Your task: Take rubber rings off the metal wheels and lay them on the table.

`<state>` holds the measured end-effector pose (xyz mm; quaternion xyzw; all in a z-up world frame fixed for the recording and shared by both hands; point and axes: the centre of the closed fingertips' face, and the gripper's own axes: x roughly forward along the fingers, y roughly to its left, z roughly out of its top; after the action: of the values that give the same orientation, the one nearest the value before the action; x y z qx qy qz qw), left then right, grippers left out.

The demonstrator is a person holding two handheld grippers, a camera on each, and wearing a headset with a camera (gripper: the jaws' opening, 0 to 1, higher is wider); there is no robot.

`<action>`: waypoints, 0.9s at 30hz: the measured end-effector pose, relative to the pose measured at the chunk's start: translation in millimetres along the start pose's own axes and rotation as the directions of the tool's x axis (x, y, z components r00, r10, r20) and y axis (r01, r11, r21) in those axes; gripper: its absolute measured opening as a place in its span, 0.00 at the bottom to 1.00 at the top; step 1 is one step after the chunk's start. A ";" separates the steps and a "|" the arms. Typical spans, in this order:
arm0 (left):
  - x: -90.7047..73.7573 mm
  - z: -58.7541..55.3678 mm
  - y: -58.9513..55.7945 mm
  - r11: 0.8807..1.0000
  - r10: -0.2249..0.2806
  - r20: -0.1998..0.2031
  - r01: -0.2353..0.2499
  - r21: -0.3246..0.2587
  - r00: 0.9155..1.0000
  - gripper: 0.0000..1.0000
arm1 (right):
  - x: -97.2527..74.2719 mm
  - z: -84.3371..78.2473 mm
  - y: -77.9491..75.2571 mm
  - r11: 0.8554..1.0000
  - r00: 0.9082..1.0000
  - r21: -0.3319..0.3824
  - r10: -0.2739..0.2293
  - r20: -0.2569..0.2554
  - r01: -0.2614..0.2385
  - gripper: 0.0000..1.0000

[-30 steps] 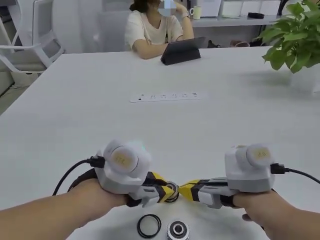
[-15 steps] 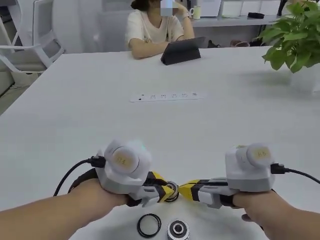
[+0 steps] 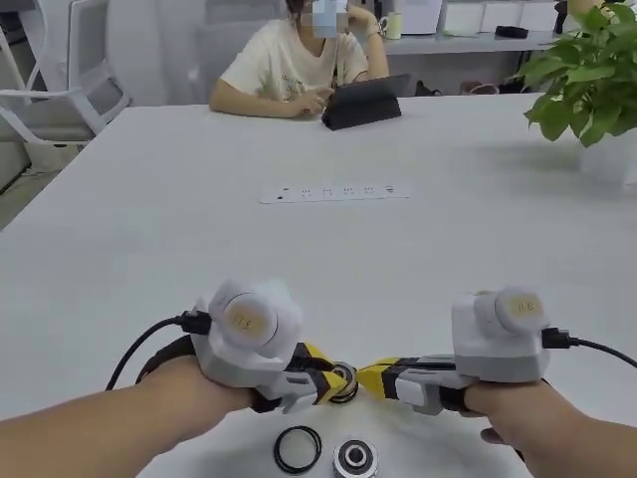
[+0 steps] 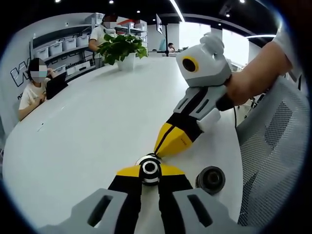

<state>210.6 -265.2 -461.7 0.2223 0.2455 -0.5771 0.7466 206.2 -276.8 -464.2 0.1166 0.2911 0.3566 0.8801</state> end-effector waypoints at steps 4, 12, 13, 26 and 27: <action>-0.1 0.0 0.0 1.000 0.000 0.000 0.000 0.001 1.000 0.07 | -0.1 0.4 0.0 1.000 1.000 -0.007 0.000 -0.001 0.000 0.00; -0.5 0.0 -0.9 1.000 0.001 -0.002 -0.001 0.010 1.000 0.07 | -0.4 1.1 2.1 1.000 1.000 -0.027 0.001 -0.002 -0.001 0.00; -0.5 -0.1 -1.0 1.000 0.001 -0.002 -0.001 0.010 1.000 0.07 | -0.4 1.1 2.3 1.000 1.000 -0.026 0.001 -0.002 -0.001 0.00; -0.1 0.0 -1.1 1.000 0.007 -0.009 -0.007 0.013 1.000 0.06 | 0.7 2.4 6.3 0.999 1.000 -0.050 0.007 -0.007 -0.007 0.00; -0.2 -0.2 -0.9 1.000 0.008 -0.009 -0.008 0.013 1.000 0.06 | 0.8 2.5 6.8 0.999 1.000 -0.051 0.007 -0.008 -0.008 0.00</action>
<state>209.7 -265.2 -461.7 0.2307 0.2444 -0.5747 0.7462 204.4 -271.4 -459.8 0.0939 0.2847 0.3677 0.8803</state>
